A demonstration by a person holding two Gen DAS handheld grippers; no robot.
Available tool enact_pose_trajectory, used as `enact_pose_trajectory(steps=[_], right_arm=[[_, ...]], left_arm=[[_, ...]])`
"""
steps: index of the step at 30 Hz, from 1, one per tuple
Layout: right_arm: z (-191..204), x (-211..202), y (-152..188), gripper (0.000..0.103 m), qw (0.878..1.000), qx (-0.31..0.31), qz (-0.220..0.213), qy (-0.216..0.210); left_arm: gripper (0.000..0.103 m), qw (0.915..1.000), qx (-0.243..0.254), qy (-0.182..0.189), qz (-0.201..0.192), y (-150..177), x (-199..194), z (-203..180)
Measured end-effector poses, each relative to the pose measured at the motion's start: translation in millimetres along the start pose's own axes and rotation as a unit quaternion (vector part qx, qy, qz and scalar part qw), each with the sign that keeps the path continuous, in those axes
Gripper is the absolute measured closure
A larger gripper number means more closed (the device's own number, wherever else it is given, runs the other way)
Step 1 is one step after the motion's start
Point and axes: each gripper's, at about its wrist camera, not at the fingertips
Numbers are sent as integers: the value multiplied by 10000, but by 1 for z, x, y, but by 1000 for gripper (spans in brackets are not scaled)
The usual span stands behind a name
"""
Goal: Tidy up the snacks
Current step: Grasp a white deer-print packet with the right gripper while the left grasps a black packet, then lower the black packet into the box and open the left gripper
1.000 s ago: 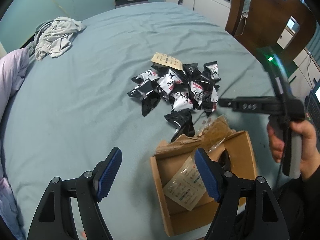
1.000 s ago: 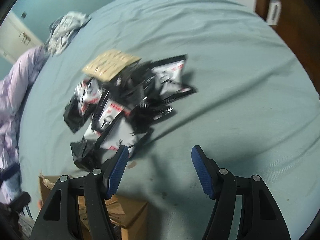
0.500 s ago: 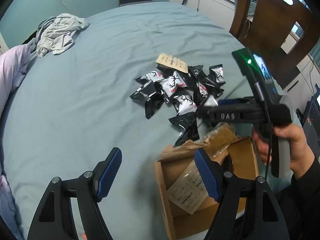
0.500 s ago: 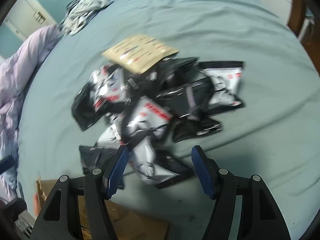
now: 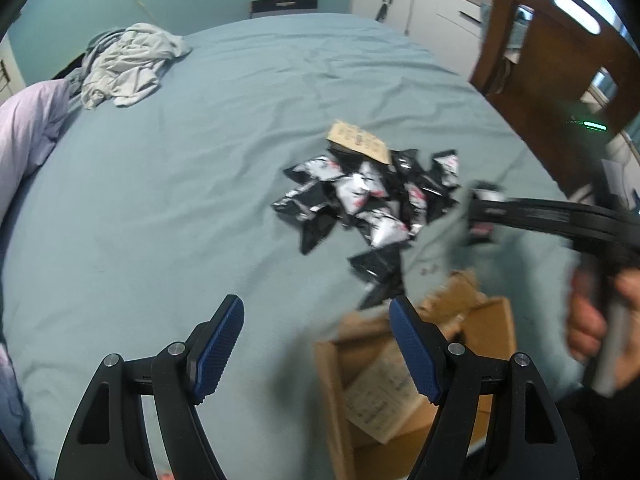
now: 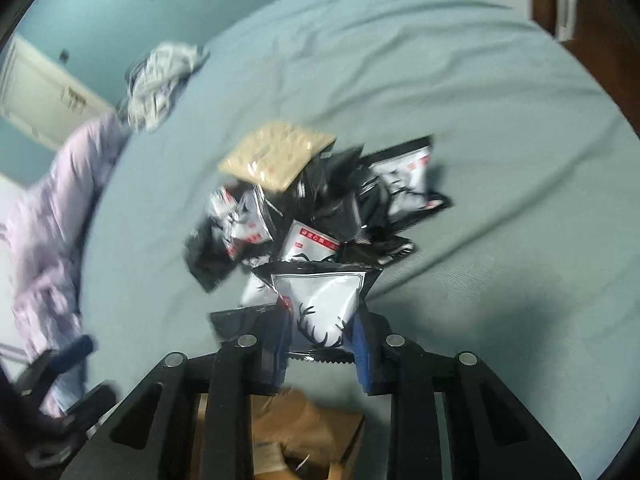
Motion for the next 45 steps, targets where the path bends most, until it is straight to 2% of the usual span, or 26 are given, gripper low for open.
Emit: enact_pose_trajectory(steps=[5,9,12,16,18,21,24,29,31,34,40,45], right_arm=[[-5,-43,35,78,9990,110,-430,-82],[-18,-70,67,78,9976,241,-595,-245],[-23,-83,96,78,9960,317,-825,-101],[-23,-82,134,78,9961,325,-825,8],[-21,-78,136,78,9970,334,-702,40],[-13,-68,119,78,9970,225,-702,217],[-10,-55,102,78,9971,223,-641,334],[-11,-42,95,78,9970,171,-547,520],[-11,-37,96,78,9977,197,-419,494],[-15,-37,95,78,9974,301,-372,539],[-21,-49,98,78,9959,464,-570,531],[-18,-53,104,78,9950,391,-720,576]], left_arm=[[27,9989,145,-434,132,-22,30,10],[27,9995,136,-183,240,-41,53,18],[27,9989,186,-10,424,-55,74,12],[27,9973,493,-132,525,-68,99,-6],[28,9971,565,-170,476,-72,106,-11],[48,9966,590,-224,529,-78,120,-13],[49,9968,575,-115,541,-79,126,-11],[59,9981,364,243,444,-76,120,0],[70,9983,323,223,443,-72,118,1],[71,9992,203,27,338,-65,108,1],[71,9996,-39,275,-44,-53,61,5],[71,9983,154,359,-433,-38,7,1]])
Point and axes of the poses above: each gripper's, at about its wrist camera, not at the fingertips, and x roughly the way its jaws point, z to its left, y to its underside, and after that the axes turned 6 degrees about z, right-handed
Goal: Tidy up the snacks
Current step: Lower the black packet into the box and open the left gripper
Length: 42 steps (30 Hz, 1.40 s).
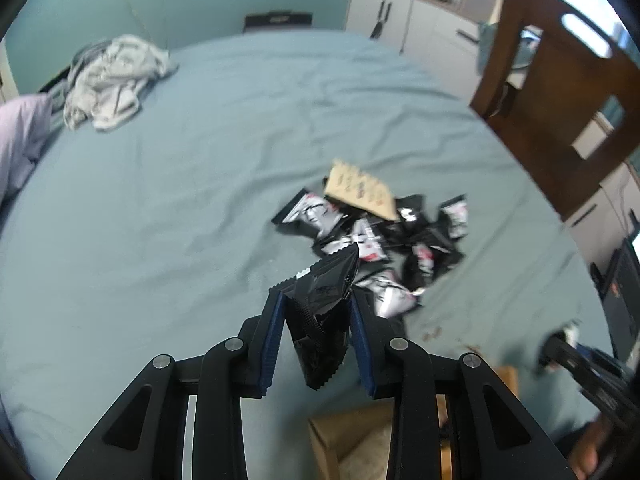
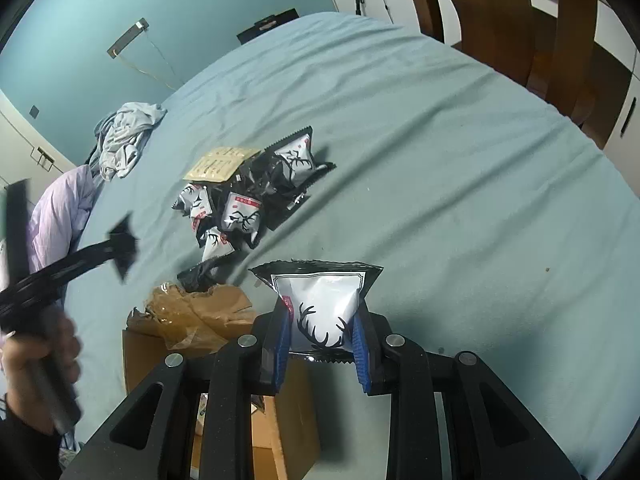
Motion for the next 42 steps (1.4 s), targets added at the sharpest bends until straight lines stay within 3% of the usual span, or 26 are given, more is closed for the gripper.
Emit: enact_pose_trajectory(steps=[4,12,17,23,30,34,42], right_arm=[[1,-4,3,78,9999,-73,-104,31],[-8,-16,7,78,9998,79,-158,-126],[-11,-21,10,78,9997,70,-192,-147],[-14,-22,8,78,9995,142,-163,-211],[0,-15,8,78,9996,-222,-88,-124],[6,-16,8,78,9992,-358,-137,-83],[12,-15,12,78,9986,-506,-160,-23]], left_arm=[[71,9992,365,74,-174,17,-27,-13],[71,9955,865,72,381,65,-23,-39],[71,9931,851,89,803,79,-4,-50],[70,9892,973,-331,1047,86,19,-53],[70,9894,925,-295,1081,82,25,-52],[70,9887,931,-73,1174,85,24,-55],[63,9876,1004,-187,1192,86,28,-58]])
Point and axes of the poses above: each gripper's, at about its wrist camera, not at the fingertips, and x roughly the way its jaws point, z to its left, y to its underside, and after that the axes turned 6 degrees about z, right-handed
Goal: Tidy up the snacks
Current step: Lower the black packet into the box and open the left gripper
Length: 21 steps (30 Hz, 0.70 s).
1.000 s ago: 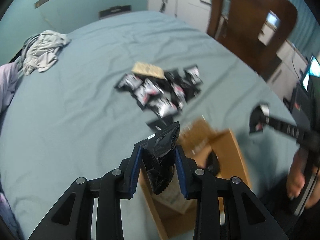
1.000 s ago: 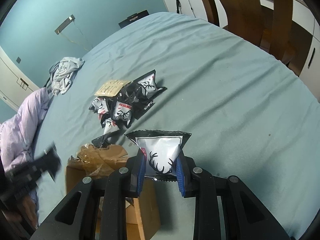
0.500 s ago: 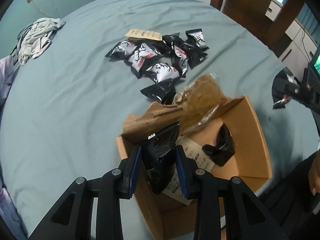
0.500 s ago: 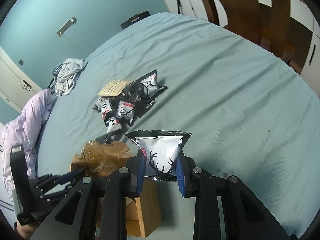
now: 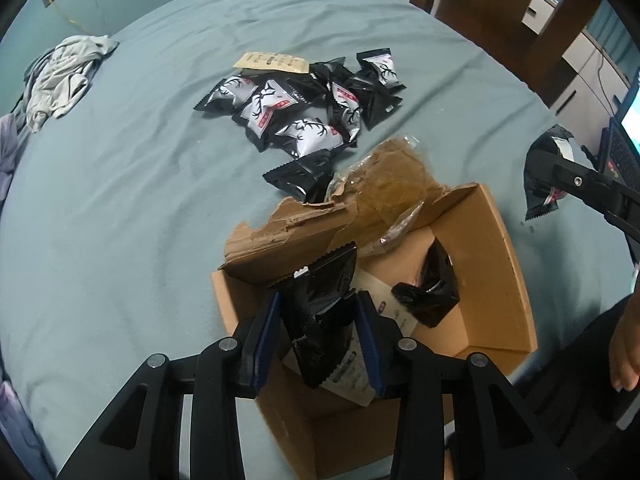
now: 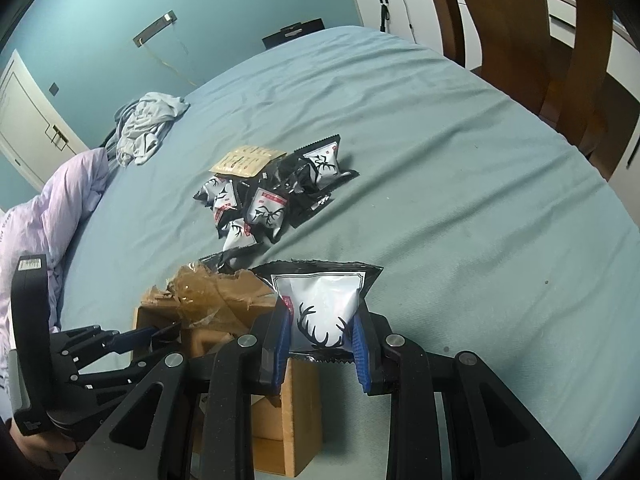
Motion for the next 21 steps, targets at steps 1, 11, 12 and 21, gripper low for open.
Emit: enact_pose_trajectory(steps=[1,11,12,21], right_arm=[[1,0,0,78,10000,-26,-5,8],[7,-5,3,78,9998,-128,-7,-173],[8,-7,4,78,9996,-158,-14,-222],[44,2,22,78,9919,-1017,441,-626]], left_arm=[[62,10000,37,-14,-8,1,0,-2],[46,9997,-148,115,-183,-2,-15,7],[46,9996,-161,123,-205,-3,-17,7],[44,9944,-321,-352,-942,-1,-58,23]])
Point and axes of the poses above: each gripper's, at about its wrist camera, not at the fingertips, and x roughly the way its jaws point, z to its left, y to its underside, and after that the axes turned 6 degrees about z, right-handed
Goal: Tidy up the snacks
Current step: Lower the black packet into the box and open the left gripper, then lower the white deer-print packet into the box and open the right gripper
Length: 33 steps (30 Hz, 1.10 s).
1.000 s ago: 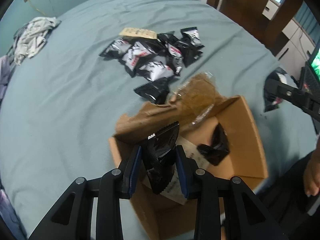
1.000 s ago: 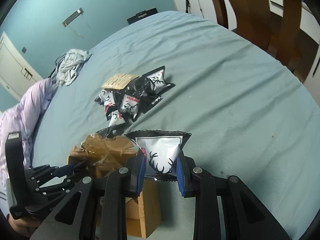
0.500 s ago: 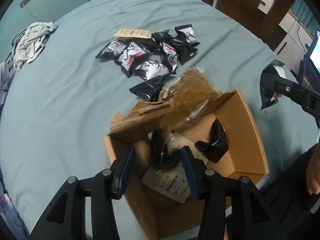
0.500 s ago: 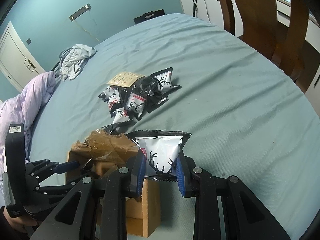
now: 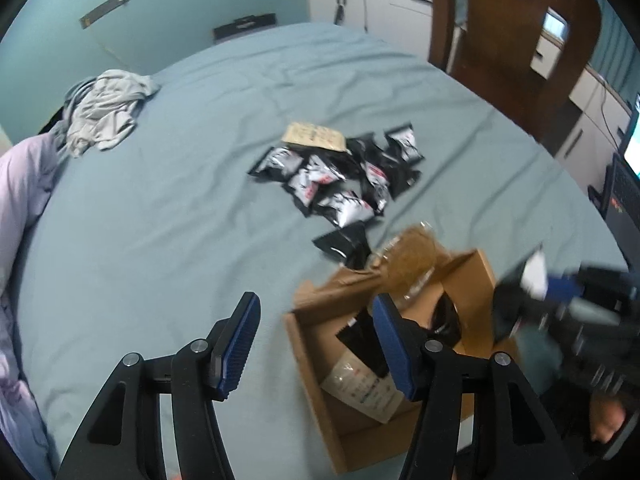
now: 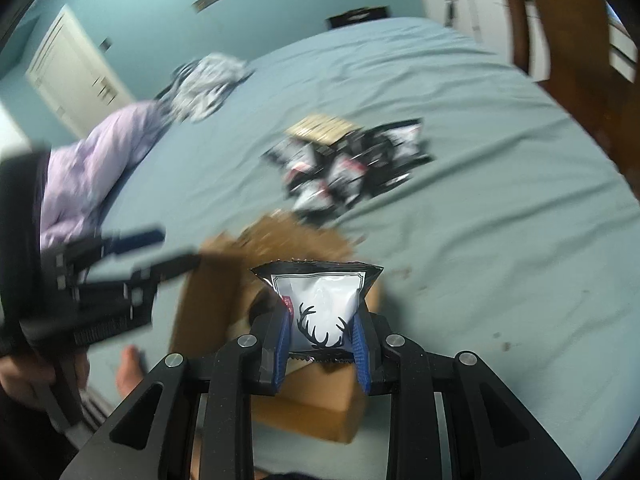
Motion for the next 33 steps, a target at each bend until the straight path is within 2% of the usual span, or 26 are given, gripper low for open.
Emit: enact_pose_trajectory(steps=[4,10,15,21,27,30,33], right_arm=[[15,14,0,78,9983,-415,115,391],[34,33,-1,78,9936,-802,397,693],[36,51,-7,77,9922,-764,720,674],[34,51,-10,77,9928,-716,652,700],[22,46,-7,74,9970,-320,479,518],[16,42,-6,66,9983,-154,361,425],[12,37,-3,47,9991,-29,243,333]], left_arm=[[44,9995,-272,-57,134,-3,9,12],[44,9987,-384,-66,342,-8,26,15],[44,9980,-515,21,359,-9,28,17],[44,9986,-407,-80,315,-9,28,13],[44,9991,-326,-128,226,-9,24,10],[44,9991,-337,-147,199,-8,23,11],[44,9991,-363,-153,162,-8,20,12]])
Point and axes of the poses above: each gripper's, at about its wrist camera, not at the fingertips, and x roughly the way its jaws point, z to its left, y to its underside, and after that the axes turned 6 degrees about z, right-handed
